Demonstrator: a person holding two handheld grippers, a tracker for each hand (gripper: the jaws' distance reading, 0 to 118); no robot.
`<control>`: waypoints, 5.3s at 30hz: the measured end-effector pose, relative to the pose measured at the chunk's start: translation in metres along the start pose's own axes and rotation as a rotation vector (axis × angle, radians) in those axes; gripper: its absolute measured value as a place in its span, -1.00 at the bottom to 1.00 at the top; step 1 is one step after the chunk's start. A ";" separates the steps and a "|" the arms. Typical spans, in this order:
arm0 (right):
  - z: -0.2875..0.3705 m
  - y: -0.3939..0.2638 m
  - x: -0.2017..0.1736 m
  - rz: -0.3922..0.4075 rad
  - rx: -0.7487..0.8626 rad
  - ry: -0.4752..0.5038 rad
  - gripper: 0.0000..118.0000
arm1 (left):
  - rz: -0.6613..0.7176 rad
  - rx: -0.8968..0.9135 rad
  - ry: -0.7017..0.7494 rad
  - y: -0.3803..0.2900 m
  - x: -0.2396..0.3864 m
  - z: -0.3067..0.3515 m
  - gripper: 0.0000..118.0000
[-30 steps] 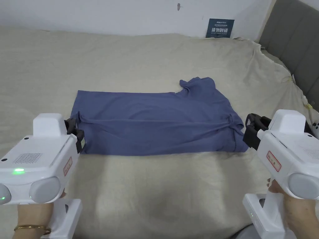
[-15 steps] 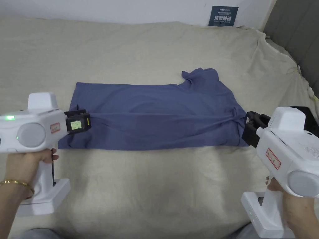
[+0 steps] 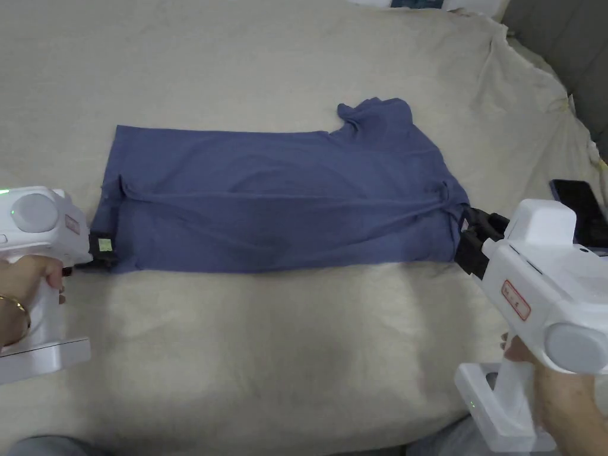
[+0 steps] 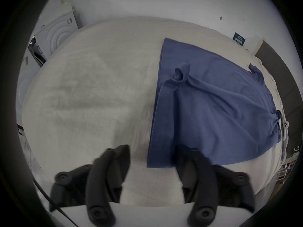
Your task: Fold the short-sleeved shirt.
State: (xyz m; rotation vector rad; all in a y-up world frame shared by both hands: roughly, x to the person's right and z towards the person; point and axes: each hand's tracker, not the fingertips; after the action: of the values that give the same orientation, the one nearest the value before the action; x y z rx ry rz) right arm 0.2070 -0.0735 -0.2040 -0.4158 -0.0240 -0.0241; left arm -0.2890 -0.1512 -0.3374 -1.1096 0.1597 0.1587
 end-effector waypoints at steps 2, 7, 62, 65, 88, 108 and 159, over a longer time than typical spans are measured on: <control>-0.002 -0.001 0.000 0.005 -0.007 -0.004 -1.00 | 0.063 0.000 -0.057 -0.004 0.003 -0.001 -0.77; -0.005 0.002 0.000 0.006 -0.036 -0.011 -1.00 | 0.016 0.010 -0.027 -0.004 0.010 0.007 -0.97; -0.042 0.021 0.116 -0.229 -0.630 0.077 -0.90 | 0.083 0.141 -0.113 -0.077 -0.054 0.105 -0.97; -0.030 -0.018 0.114 -0.240 -0.676 0.061 -0.90 | 0.110 0.069 -0.107 -0.109 -0.062 0.088 -0.97; 0.044 0.070 0.049 0.040 0.006 -0.097 0.82 | -0.008 0.662 0.045 -0.072 -0.013 0.165 0.88; 0.042 0.037 -0.020 0.027 0.145 0.057 -1.00 | -0.157 0.776 -0.135 -0.092 0.035 0.148 -1.00; -0.098 0.060 -0.002 0.010 -0.114 0.013 -1.00 | -0.081 0.166 -0.068 0.109 0.031 -0.015 -1.00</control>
State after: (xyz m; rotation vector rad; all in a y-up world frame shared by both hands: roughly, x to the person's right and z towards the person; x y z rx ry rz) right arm 0.2090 -0.0581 -0.3182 -0.5298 -0.0078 -0.0181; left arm -0.2820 -0.1162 -0.4455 -0.9421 0.0659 0.1090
